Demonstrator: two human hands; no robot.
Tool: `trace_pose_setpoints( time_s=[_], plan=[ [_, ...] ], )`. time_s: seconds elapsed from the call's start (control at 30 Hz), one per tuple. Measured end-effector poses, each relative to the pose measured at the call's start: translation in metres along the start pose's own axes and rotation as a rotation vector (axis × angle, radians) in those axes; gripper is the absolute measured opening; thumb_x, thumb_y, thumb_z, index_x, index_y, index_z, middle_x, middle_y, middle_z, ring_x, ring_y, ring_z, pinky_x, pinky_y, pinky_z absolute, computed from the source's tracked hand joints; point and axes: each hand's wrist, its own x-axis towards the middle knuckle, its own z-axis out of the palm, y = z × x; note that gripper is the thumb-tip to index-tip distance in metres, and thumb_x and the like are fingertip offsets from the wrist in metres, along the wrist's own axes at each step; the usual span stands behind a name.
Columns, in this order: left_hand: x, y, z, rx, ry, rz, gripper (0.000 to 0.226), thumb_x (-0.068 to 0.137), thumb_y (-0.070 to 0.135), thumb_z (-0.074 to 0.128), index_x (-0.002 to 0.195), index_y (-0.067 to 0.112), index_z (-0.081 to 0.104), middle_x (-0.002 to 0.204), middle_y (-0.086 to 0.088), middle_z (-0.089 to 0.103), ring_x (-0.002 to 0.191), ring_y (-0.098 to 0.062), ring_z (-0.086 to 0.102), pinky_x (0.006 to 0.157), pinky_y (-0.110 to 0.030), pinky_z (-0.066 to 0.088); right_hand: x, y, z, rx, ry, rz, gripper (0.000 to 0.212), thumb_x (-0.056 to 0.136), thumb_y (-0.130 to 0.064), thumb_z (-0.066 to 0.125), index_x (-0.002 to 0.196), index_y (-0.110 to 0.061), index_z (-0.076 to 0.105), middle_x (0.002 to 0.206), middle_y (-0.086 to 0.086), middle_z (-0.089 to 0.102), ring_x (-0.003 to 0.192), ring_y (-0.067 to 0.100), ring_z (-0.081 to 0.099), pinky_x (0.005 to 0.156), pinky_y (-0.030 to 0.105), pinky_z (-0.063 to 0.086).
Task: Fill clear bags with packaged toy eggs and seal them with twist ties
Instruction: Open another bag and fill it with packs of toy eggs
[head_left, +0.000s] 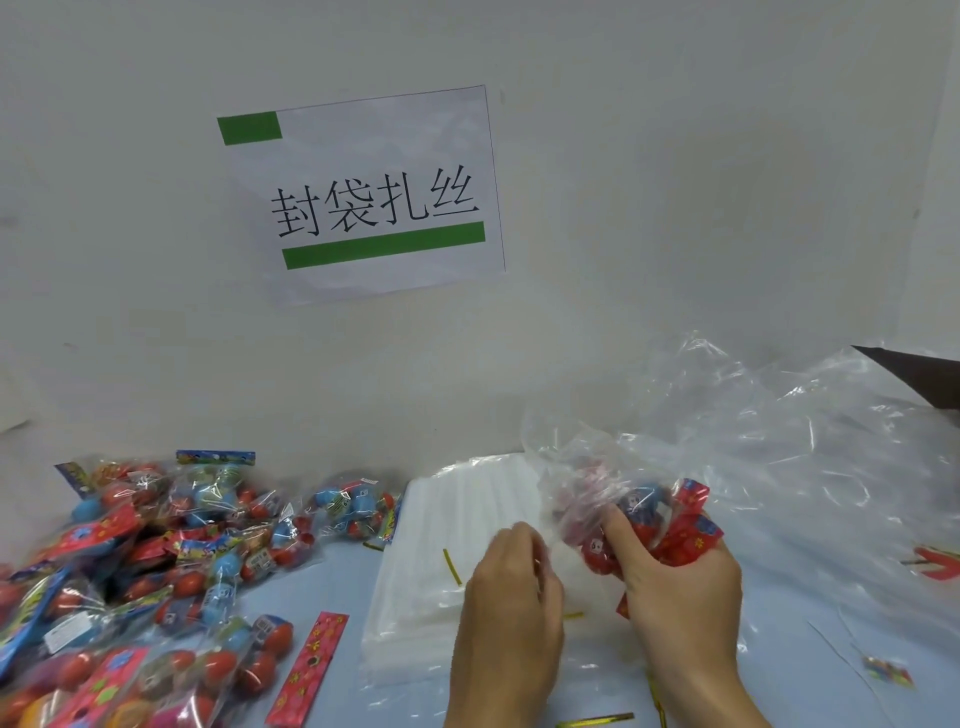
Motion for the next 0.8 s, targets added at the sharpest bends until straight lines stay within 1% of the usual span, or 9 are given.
trace_pose_setpoints(
  time_s=[0.07, 0.2, 0.3, 0.37, 0.47, 0.53, 0.6, 0.67, 0.8],
  plan=[
    [-0.001, -0.001, 0.003, -0.077, -0.241, 0.061, 0.012, 0.089, 0.011, 0.055, 0.079, 0.016, 0.054, 0.077, 0.004, 0.058, 0.066, -0.008, 0.051, 0.066, -0.026, 0.047, 0.002, 0.002, -0.001, 0.029, 0.001, 0.011, 0.024, 0.07, -0.028, 0.086, 0.074, -0.011, 0.069, 0.057, -0.006, 0.069, 0.045, 0.006, 0.061, 0.044, 0.029, 0.05],
    [-0.005, 0.007, 0.005, -0.293, -0.519, 0.093, 0.008, 0.078, 0.013, 0.059, 0.074, 0.018, 0.064, 0.064, 0.013, 0.06, 0.061, -0.001, 0.056, 0.062, -0.014, 0.044, 0.007, 0.005, -0.004, 0.136, 0.075, 0.059, 0.026, 0.07, -0.03, 0.087, 0.076, -0.012, 0.069, 0.058, -0.006, 0.069, 0.045, 0.003, 0.061, 0.043, 0.023, 0.049],
    [-0.003, 0.005, -0.002, -0.377, -0.44, -0.006, 0.014, 0.075, 0.032, 0.058, 0.074, 0.023, 0.069, 0.07, 0.008, 0.071, 0.069, -0.002, 0.066, 0.063, -0.012, 0.046, 0.01, 0.001, -0.006, 0.151, 0.025, 0.06, 0.023, 0.072, -0.024, 0.087, 0.075, -0.011, 0.068, 0.055, -0.007, 0.067, 0.043, 0.001, 0.057, 0.039, 0.018, 0.045],
    [0.001, 0.002, -0.007, -0.476, -0.234, -0.166, 0.028, 0.081, 0.039, 0.059, 0.075, 0.014, 0.07, 0.075, 0.0, 0.074, 0.073, -0.008, 0.07, 0.064, -0.018, 0.05, 0.008, -0.002, -0.006, 0.12, -0.029, 0.013, 0.021, 0.071, -0.016, 0.088, 0.077, -0.013, 0.068, 0.058, -0.007, 0.068, 0.047, 0.005, 0.059, 0.045, 0.025, 0.051],
    [0.007, 0.005, -0.008, -0.847, 0.056, -0.51, 0.033, 0.095, 0.046, 0.059, 0.102, 0.016, 0.068, 0.096, -0.002, 0.073, 0.087, -0.019, 0.073, 0.069, -0.035, 0.059, -0.002, -0.01, -0.002, 0.112, -0.193, -0.134, 0.03, 0.065, -0.009, 0.09, 0.084, -0.022, 0.071, 0.067, -0.004, 0.073, 0.055, 0.006, 0.064, 0.057, 0.029, 0.054],
    [0.009, 0.013, -0.008, -1.117, -0.01, -0.601, 0.045, 0.088, 0.059, 0.053, 0.116, 0.027, 0.069, 0.11, 0.001, 0.074, 0.096, -0.02, 0.073, 0.076, -0.038, 0.06, -0.014, -0.015, 0.002, 0.189, -0.381, -0.206, 0.043, 0.059, -0.019, 0.092, 0.095, -0.031, 0.073, 0.08, -0.004, 0.078, 0.069, 0.006, 0.073, 0.063, 0.019, 0.055],
    [0.009, 0.019, -0.008, -1.325, -0.076, -0.596, 0.05, 0.083, 0.061, 0.053, 0.119, 0.032, 0.071, 0.119, 0.0, 0.072, 0.106, -0.023, 0.071, 0.084, -0.039, 0.06, -0.022, -0.016, 0.006, 0.219, -0.493, -0.22, 0.053, 0.058, -0.032, 0.091, 0.107, -0.034, 0.072, 0.096, -0.003, 0.079, 0.087, 0.012, 0.076, 0.073, 0.019, 0.057],
    [0.008, 0.023, -0.007, -1.37, -0.102, -0.577, 0.047, 0.085, 0.055, 0.056, 0.122, 0.03, 0.07, 0.124, -0.005, 0.07, 0.112, -0.027, 0.068, 0.093, -0.044, 0.057, -0.022, -0.014, 0.005, 0.215, -0.483, -0.24, 0.055, 0.06, -0.035, 0.089, 0.112, -0.035, 0.07, 0.1, -0.004, 0.078, 0.09, 0.013, 0.076, 0.075, 0.019, 0.057],
    [0.007, 0.019, 0.0, -1.288, -0.096, -0.545, 0.048, 0.081, 0.05, 0.064, 0.119, 0.021, 0.07, 0.112, -0.013, 0.074, 0.103, -0.031, 0.072, 0.091, -0.046, 0.055, -0.018, -0.018, 0.0, 0.102, -0.493, -0.265, 0.048, 0.064, -0.044, 0.086, 0.109, -0.033, 0.072, 0.091, -0.007, 0.078, 0.081, 0.008, 0.075, 0.069, 0.018, 0.056]
  ],
)
